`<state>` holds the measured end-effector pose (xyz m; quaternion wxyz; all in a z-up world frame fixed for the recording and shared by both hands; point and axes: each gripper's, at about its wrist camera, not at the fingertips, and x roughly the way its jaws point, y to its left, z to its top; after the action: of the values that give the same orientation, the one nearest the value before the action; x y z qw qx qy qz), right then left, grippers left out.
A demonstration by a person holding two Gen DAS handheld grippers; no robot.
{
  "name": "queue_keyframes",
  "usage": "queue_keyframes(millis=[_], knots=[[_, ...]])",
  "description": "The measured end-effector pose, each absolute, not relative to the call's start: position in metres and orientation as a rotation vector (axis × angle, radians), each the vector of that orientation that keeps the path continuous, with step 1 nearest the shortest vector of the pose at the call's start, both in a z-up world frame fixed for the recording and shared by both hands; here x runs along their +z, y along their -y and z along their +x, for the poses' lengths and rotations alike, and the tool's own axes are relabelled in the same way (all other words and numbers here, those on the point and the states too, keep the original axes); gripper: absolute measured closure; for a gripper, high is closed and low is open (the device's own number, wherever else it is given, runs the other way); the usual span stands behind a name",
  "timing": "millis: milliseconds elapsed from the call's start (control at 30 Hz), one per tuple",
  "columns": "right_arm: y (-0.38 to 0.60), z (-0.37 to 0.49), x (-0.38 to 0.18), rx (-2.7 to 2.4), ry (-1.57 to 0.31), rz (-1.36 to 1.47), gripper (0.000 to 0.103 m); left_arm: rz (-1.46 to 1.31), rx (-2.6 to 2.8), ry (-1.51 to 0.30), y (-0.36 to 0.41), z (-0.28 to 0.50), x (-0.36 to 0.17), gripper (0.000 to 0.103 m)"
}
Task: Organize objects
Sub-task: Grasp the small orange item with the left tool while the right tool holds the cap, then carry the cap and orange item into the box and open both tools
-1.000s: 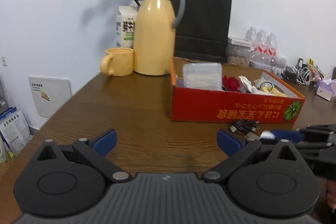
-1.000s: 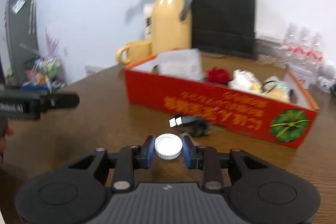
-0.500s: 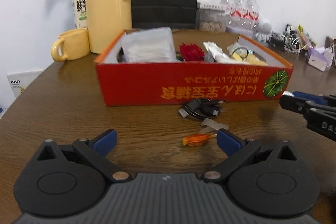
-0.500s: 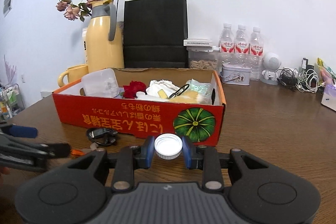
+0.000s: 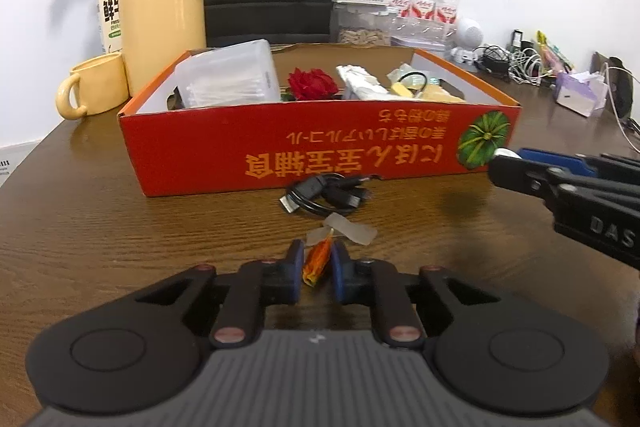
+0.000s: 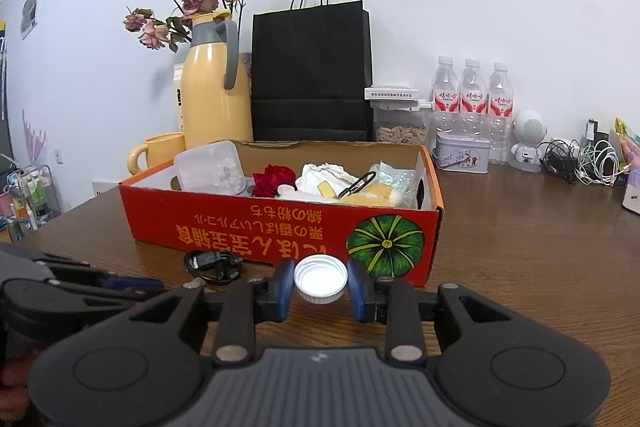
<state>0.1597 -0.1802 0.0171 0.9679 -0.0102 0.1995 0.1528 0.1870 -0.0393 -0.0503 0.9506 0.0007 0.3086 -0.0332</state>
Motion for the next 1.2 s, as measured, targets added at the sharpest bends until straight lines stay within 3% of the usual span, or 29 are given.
queue_keyframes(millis=[467, 833, 1200], knots=[[0.179, 0.158, 0.032, 0.331, -0.339, -0.04, 0.076, -0.002, -0.099, -0.458, 0.039, 0.173, -0.007, 0.088], [0.159, 0.218, 0.075, 0.285, -0.255, -0.085, 0.076, -0.054, -0.087, -0.326, 0.043, 0.24, 0.038, 0.088], [0.16, 0.275, 0.05, 0.258, -0.318, -0.025, 0.076, -0.073, -0.058, -0.359, 0.034, 0.303, 0.021, 0.088]])
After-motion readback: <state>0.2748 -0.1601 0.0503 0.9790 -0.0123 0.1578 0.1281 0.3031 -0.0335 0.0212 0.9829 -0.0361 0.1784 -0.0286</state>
